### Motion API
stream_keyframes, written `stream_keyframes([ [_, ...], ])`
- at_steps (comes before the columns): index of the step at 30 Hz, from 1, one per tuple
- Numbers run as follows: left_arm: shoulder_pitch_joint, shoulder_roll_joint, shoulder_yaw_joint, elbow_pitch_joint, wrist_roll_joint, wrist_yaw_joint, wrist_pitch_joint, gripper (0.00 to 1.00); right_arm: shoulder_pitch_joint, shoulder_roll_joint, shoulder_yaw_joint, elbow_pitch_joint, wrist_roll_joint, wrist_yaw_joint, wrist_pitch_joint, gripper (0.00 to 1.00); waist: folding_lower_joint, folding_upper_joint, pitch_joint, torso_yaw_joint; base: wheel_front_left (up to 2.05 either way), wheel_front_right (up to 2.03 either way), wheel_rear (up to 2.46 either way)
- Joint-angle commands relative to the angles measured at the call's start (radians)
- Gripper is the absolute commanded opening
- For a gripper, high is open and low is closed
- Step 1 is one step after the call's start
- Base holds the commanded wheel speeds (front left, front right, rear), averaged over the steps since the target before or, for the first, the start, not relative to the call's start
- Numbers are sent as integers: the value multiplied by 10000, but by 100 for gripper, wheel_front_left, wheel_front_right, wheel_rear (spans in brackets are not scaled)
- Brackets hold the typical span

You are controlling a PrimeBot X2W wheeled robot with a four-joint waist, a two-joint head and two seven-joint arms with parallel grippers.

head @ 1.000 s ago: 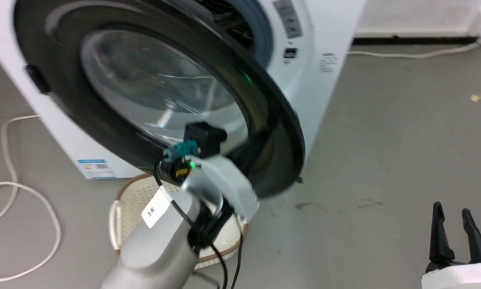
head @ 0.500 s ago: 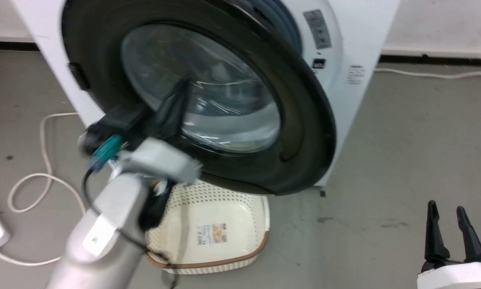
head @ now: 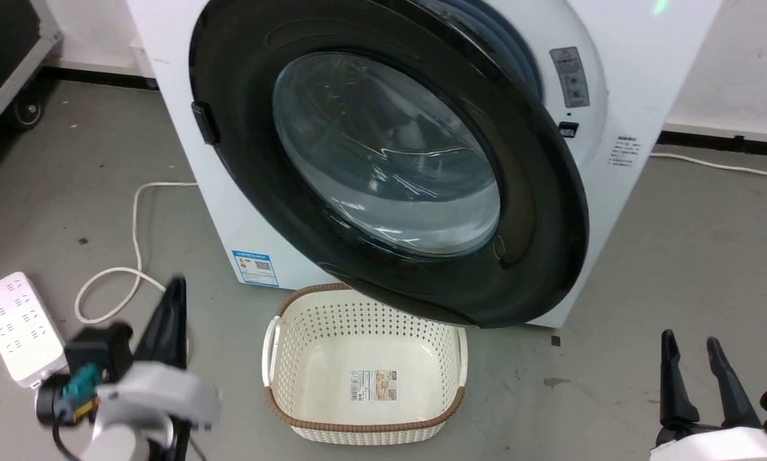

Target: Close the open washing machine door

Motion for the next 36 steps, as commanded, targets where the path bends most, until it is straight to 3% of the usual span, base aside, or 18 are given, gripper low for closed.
stream_keyframes([
  [1,181,31,-10,-34,-68,-50,-5,0,87,-4,40,-16,42,10,-43,100,1,0,-11,33,0,0,0],
  [5,676,-64,73,-4,-351,-122,-15,0,87,-4,145,37,59,10,-43,100,1,0,-74,147,0,0,0],
  [6,765,-102,92,12,-391,-132,-19,5,99,-4,174,52,63,10,-43,100,1,0,-107,167,0,0,0],
  [7,839,-137,105,7,-406,-150,-24,40,119,-4,199,62,67,10,-43,100,1,0,-141,182,0,0,0],
  [8,896,-175,124,-13,-408,-161,-30,100,144,-4,220,66,68,10,-43,100,1,0,-174,195,0,0,0],
  [13,1100,-231,84,-134,-243,-228,-44,100,200,-4,317,29,-10,10,-43,100,1,0,-277,170,0,0,0],
  [14,1121,-225,78,-157,-202,-237,-46,100,198,-4,311,23,-22,10,-43,88,1,0,-288,158,0,0,0],
  [15,1135,-223,67,-191,-156,-234,-47,100,187,-4,274,-5,-93,10,-43,16,1,0,-296,148,0,0,0],
  [16,1146,-206,48,-228,-92,-228,-48,100,174,-4,230,-61,-210,10,-43,0,1,0,-303,143,0,0,0],
  [20,1168,-161,-7,-382,51,-210,-51,100,-66,-4,112,-501,-885,10,-43,0,1,0,-301,153,0,0,0],
  [24,1121,-135,-75,-519,102,-184,-3,100,-772,-4,1357,-494,-1419,10,593,0,1,0,-197,177,0,0,0],
  [29,948,-145,-136,-711,110,-145,113,100,-2177,-4,2502,814,-1687,10,2065,0,1,0,149,329,0,0,0],
  [36,646,-236,-131,-901,53,-119,139,100,-3904,-4,1967,2926,-2180,10,1988,0,1,0,737,717,0,0,0],
])
